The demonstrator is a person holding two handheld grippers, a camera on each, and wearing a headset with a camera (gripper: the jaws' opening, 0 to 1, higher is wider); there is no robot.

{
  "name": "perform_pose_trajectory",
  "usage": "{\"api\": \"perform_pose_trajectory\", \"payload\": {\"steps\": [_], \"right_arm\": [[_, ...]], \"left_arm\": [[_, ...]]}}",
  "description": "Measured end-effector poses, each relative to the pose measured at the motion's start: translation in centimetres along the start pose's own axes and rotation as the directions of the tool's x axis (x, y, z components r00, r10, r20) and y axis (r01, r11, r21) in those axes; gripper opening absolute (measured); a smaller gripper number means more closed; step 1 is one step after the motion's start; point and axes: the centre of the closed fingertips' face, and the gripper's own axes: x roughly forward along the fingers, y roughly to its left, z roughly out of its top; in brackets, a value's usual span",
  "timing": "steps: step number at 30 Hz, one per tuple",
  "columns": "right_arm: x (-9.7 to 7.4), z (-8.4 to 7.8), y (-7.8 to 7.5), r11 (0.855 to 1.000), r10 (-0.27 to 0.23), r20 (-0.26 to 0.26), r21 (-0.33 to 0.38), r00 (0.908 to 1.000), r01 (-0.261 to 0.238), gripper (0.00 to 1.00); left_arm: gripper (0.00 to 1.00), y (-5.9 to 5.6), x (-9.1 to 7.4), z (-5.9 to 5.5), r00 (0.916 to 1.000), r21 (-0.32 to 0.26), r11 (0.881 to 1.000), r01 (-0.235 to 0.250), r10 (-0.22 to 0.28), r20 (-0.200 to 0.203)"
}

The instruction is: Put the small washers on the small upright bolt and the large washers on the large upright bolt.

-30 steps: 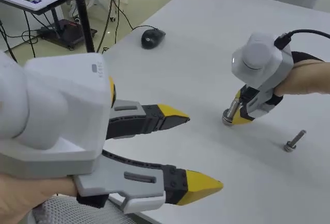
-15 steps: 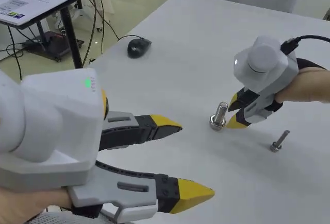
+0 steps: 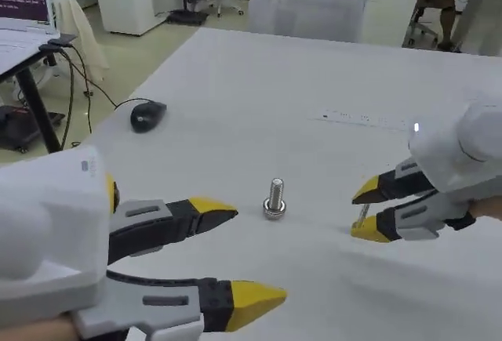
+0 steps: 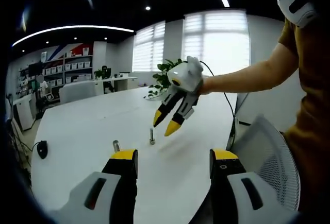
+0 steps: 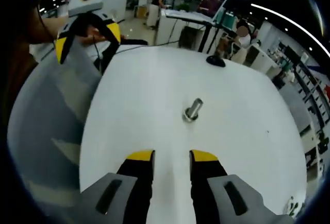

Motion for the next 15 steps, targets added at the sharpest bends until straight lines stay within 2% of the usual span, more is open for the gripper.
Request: {"api": "perform_pose_trajectory", "payload": {"steps": [2,4,5,7,8,9,10,12,13,15], "right_arm": [[-1.1,-1.3,1.2,0.997,-0.012,0.035,0.072,0.9993,0.009,0.30],[-1.8,-1.7,1.8,0.994,-0.036,0.077,0.104,0.9964,0.028,0.30],[-2.4,-1.7,2.4,0.991,-0.046,0.119,0.132,0.9919,0.030,0.30],[-3.3,-1.6,3.2,0.975,-0.073,0.198,0.222,0.9775,0.028,0.30],[-3.6,-1.5,3.7,0.971,-0.071,0.228,0.239,0.9711,0.015,0.30],[-3.9,-1.3,4.4,0.962,-0.070,0.276,0.274,0.9586,-0.009,0.29],[-4.0,-1.3,4.6,0.958,-0.072,0.293,0.286,0.9535,-0.015,0.29],[-4.4,-1.0,6.0,0.944,-0.069,0.365,0.325,0.9283,-0.057,0.31],[-4.6,-1.2,6.6,0.936,-0.085,0.383,0.348,0.9200,-0.058,0.32],[-4.8,-1.5,7.4,0.928,-0.098,0.401,0.367,0.9108,-0.062,0.35]], "left_arm": [[0.56,0.0,0.1,0.2,0.9999,0.002,1.000,0.009,-0.009,0.008],[0.55,0.0,0.2,0.2,0.9999,0.008,1.000,0.015,-0.015,0.007],[0.56,0.0,0.3,0.3,0.9998,0.009,1.000,0.017,-0.017,0.006],[0.56,-0.2,0.2,0.3,0.9996,0.008,1.000,0.027,-0.027,0.009],[0.56,-0.3,0.2,0.2,0.9996,0.006,1.000,0.029,-0.029,0.009],[0.56,-0.3,0.1,0.1,0.9995,0.004,1.000,0.030,-0.030,0.009],[0.56,-0.5,-0.1,-0.2,0.9994,-0.008,0.999,0.034,-0.034,0.009],[0.56,-0.5,-0.3,-0.5,0.9993,-0.028,0.999,0.034,-0.034,0.015],[0.56,-0.5,-0.4,-0.8,0.9994,-0.040,0.999,0.031,-0.031,0.015],[0.56,-0.6,-0.6,-0.9,0.9995,-0.051,0.998,0.031,-0.030,0.012]]}}
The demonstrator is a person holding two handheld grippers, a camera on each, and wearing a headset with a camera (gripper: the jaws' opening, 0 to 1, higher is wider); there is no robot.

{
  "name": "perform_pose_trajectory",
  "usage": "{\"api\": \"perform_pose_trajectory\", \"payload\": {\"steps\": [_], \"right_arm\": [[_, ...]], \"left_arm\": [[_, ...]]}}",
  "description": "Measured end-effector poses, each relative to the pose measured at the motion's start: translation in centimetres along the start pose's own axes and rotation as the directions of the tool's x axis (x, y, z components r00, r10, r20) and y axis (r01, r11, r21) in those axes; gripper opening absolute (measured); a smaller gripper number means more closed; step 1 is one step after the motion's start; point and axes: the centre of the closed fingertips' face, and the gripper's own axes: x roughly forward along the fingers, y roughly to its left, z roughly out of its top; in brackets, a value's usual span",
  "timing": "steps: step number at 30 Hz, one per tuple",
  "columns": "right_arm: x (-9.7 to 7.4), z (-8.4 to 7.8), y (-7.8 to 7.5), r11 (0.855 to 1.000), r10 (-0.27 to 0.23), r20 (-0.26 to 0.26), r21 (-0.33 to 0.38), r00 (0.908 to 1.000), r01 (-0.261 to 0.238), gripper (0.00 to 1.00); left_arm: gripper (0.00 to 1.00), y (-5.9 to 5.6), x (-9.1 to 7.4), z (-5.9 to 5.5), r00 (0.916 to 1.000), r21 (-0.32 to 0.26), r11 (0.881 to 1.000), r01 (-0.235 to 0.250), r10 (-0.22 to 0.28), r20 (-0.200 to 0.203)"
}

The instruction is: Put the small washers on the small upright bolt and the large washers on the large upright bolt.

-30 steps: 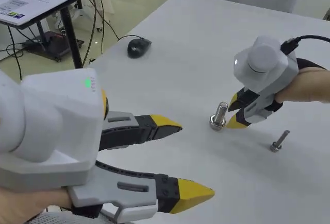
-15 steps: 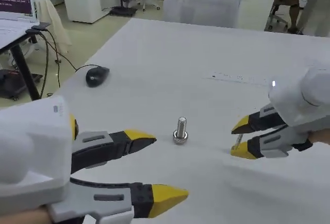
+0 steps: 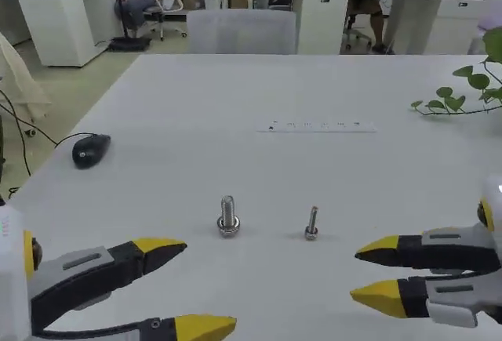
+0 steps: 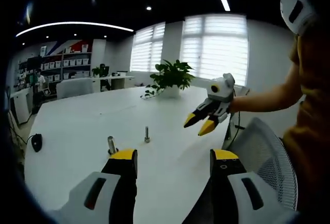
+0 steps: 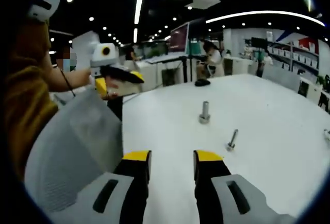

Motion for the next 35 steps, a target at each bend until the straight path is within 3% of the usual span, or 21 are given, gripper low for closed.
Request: {"api": "perform_pose_trajectory", "payload": {"steps": [2,8,11,15,23,31,35], "right_arm": [[-0.4,0.0,0.4,0.999,-0.025,0.044,0.023,0.9987,0.024,0.37],[-1.9,-0.2,1.2,0.996,-0.076,0.111,0.048,0.9909,0.071,0.39],[-2.8,0.6,1.0,0.993,-0.114,0.173,0.058,0.9783,0.106,0.43],[-3.7,0.9,0.9,0.990,-0.132,0.208,0.073,0.9693,0.119,0.44],[-4.0,0.3,1.4,0.990,-0.136,0.182,0.073,0.9739,0.125,0.46],[-3.5,0.9,1.7,0.993,-0.116,0.194,0.039,0.9741,0.111,0.48],[-3.2,1.1,1.9,0.994,-0.108,0.201,0.030,0.9736,0.105,0.48]], "left_arm": [[0.56,0.0,-0.2,-0.1,0.9999,0.003,1.000,-0.003,0.003,-0.012],[0.56,-0.2,-0.5,0.3,0.9998,0.015,1.000,-0.004,0.004,-0.017],[0.56,-0.6,-0.5,0.4,0.9998,0.022,1.000,-0.002,0.002,-0.021],[0.56,-1.2,-0.4,0.4,0.9998,0.027,1.000,0.004,-0.004,-0.020],[0.56,-1.3,-0.5,0.0,0.9997,0.023,1.000,-0.003,0.004,-0.024],[0.56,-0.4,-0.8,-0.2,0.9993,0.012,0.999,-0.035,0.035,-0.011],[0.56,-0.5,-0.8,-0.2,0.9994,0.005,0.999,-0.035,0.035,-0.005]]}}
